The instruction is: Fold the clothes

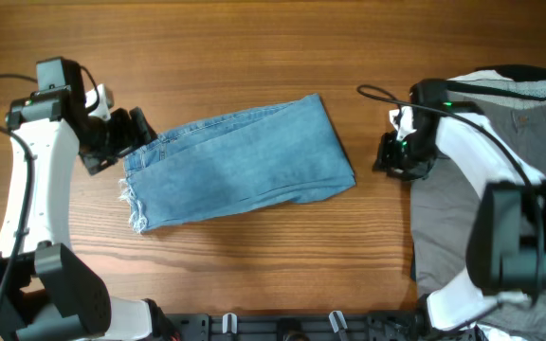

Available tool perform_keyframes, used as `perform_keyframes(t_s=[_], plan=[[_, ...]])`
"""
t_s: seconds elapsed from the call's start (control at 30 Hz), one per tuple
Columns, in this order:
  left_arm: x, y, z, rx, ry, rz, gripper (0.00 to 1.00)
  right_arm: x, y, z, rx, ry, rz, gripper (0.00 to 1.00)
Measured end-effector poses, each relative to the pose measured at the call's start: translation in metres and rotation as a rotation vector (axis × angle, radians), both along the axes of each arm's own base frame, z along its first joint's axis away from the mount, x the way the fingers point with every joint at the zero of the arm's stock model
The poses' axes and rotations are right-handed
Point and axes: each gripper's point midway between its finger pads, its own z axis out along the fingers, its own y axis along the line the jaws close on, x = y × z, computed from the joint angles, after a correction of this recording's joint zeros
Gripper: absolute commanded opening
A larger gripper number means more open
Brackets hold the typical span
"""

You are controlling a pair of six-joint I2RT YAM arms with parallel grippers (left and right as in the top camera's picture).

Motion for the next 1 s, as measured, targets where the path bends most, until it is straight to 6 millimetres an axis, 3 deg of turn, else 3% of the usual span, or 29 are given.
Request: perform_keyframes(t_s=[0.13,0.27,0.3,0.33,0.43,0.53,0.6,0.73,1.0], plan=[[-0.013,0.020,-0.008,0.008,0.044,0.063,1.00,0.013,0.043,0.058,0.125,-0.230,0.202,0.52],[-0.032,0.045,-0.038,-0.008,0.098,0.156,1.00,0.013,0.091,0.069,0.193,-0.311,0.364,0.50],[-0.036,0.049,-0.047,-0.014,0.107,0.176,1.00,0.014,0.098,0.067,0.195,-0.320,0.380,0.50],[-0.046,0.051,-0.073,-0.046,0.151,0.202,1.00,0.012,0.112,0.054,0.189,-0.300,0.406,0.50],[-0.043,0.047,-0.097,-0.065,0.128,0.198,1.00,0.018,0.111,0.019,0.167,-0.234,0.379,0.49],[-0.053,0.037,-0.121,-0.099,0.178,0.171,0.99,0.007,0.106,-0.028,0.147,-0.102,0.363,0.47],[-0.051,0.036,-0.121,-0.094,0.165,0.145,0.95,0.009,0.107,-0.028,0.155,-0.102,0.358,0.47],[-0.043,0.032,-0.123,-0.081,0.146,0.090,0.75,0.009,0.108,-0.029,0.165,-0.101,0.355,0.48],[-0.029,0.011,-0.124,-0.051,0.121,-0.073,0.82,0.010,0.110,-0.028,0.170,-0.106,0.353,0.49]])
